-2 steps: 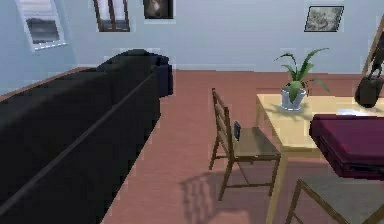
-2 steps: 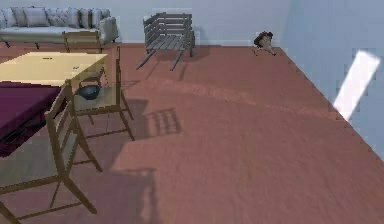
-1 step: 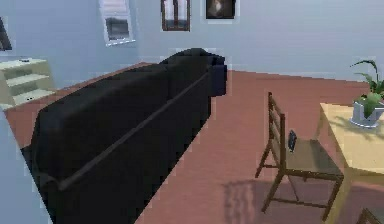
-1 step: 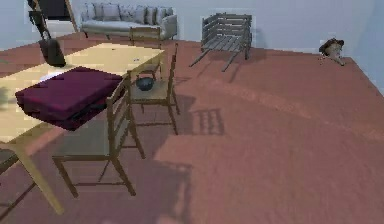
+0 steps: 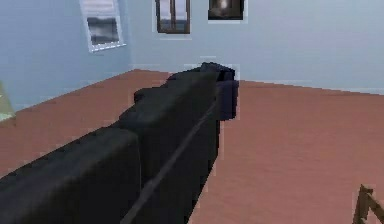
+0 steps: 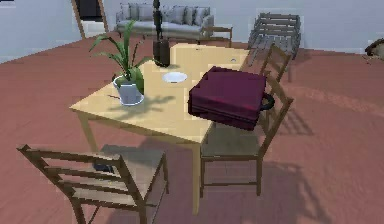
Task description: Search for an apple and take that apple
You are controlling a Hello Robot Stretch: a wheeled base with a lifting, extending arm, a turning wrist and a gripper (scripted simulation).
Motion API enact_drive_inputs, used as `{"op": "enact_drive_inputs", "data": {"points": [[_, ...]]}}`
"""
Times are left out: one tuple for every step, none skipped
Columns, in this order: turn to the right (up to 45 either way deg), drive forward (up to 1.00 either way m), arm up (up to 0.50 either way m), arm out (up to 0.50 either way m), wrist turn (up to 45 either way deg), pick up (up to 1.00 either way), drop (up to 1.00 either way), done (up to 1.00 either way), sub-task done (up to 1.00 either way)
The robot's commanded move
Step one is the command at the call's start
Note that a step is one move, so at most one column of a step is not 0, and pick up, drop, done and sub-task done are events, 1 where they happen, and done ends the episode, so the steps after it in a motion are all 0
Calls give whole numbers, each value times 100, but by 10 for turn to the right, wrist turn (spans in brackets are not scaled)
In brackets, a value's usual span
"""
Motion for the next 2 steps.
{"op": "enact_drive_inputs", "data": {"points": [[0, 45, 0, 0, 0, 0, 0, 0, 0], [210, 0, 0, 0, 0, 0, 0, 0, 0]]}}
